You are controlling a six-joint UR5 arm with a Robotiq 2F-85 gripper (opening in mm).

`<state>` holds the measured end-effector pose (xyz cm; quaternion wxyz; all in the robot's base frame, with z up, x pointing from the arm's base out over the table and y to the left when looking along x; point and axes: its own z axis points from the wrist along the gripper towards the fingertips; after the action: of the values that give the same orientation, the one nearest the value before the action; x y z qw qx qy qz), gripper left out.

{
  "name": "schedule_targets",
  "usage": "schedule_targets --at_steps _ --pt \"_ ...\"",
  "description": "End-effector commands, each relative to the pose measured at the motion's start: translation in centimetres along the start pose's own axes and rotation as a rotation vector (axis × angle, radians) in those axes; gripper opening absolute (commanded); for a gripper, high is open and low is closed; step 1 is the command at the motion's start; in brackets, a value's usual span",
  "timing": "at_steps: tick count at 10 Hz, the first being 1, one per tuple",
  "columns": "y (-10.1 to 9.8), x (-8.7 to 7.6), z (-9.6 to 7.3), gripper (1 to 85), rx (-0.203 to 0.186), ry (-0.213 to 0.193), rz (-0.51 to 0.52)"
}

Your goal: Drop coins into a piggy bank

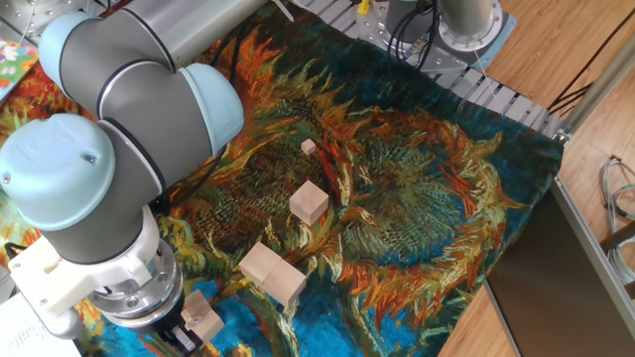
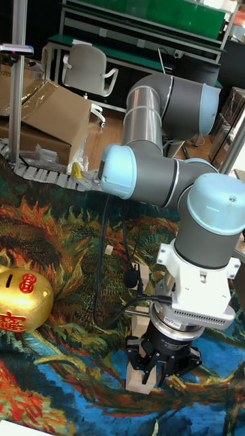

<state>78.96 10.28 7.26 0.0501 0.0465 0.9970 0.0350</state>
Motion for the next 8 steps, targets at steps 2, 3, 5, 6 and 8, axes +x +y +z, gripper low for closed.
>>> schedule_targets --at_steps 2,3,5,6,8 --pt "-0.1 0.06 -0.01 29.3 -0.007 0.002 0.006" --pt "-0.11 0.04 0.08 29.3 -0.006 0.004 0.0" --pt "-0.36 0.15 0.0 29.3 0.004 0.006 -0.009" --pt "-0.43 0.05 0.01 29.3 0.007 0.003 -0.009" --pt "-0.49 -0.3 0.09 29.3 0.007 -0.008 -0.01"
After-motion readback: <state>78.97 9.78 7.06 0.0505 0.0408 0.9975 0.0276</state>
